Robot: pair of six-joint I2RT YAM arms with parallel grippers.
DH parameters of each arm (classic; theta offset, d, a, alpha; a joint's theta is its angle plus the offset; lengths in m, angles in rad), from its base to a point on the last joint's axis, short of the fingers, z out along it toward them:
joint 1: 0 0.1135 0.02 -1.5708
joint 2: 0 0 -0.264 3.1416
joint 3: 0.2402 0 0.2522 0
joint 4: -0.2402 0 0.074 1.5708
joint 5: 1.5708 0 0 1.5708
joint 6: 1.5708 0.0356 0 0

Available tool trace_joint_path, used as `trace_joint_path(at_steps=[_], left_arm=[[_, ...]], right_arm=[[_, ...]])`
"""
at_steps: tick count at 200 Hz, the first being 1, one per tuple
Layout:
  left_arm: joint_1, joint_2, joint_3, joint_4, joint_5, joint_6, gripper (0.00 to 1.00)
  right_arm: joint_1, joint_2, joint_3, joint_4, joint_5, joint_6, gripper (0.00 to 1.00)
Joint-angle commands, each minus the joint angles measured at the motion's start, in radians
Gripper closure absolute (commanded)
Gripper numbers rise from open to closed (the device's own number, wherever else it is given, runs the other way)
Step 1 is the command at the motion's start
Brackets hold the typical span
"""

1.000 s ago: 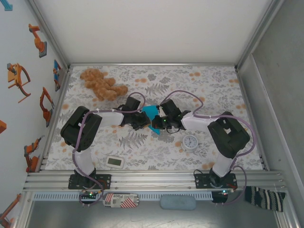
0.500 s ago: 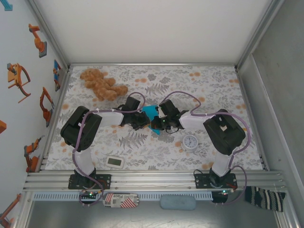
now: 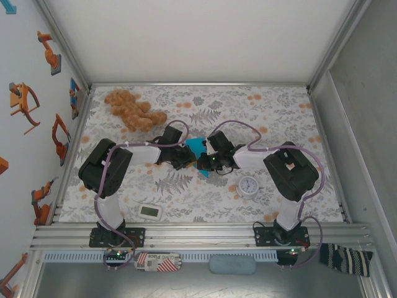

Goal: Fold a paper plane with a square sheet of paper (pick it up from the middle)
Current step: Third fold the triangle at the center of the table.

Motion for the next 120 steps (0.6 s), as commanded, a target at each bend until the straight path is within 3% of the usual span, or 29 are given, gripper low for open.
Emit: trace_joint_path(at_steps=[1,120], left_arm=[[0.007,-0.036,0.011,-0.015,0.021,0.013,0.86],[0.018,-0.006,0.008,-0.059,-0.008,0.027,0.86]], right_arm=[[-0.005,0.022,-0.006,0.004,-0.011,0.007,1.0],[-0.005,0.045,-0.004,-0.005,-0.009,-0.001,1.0]])
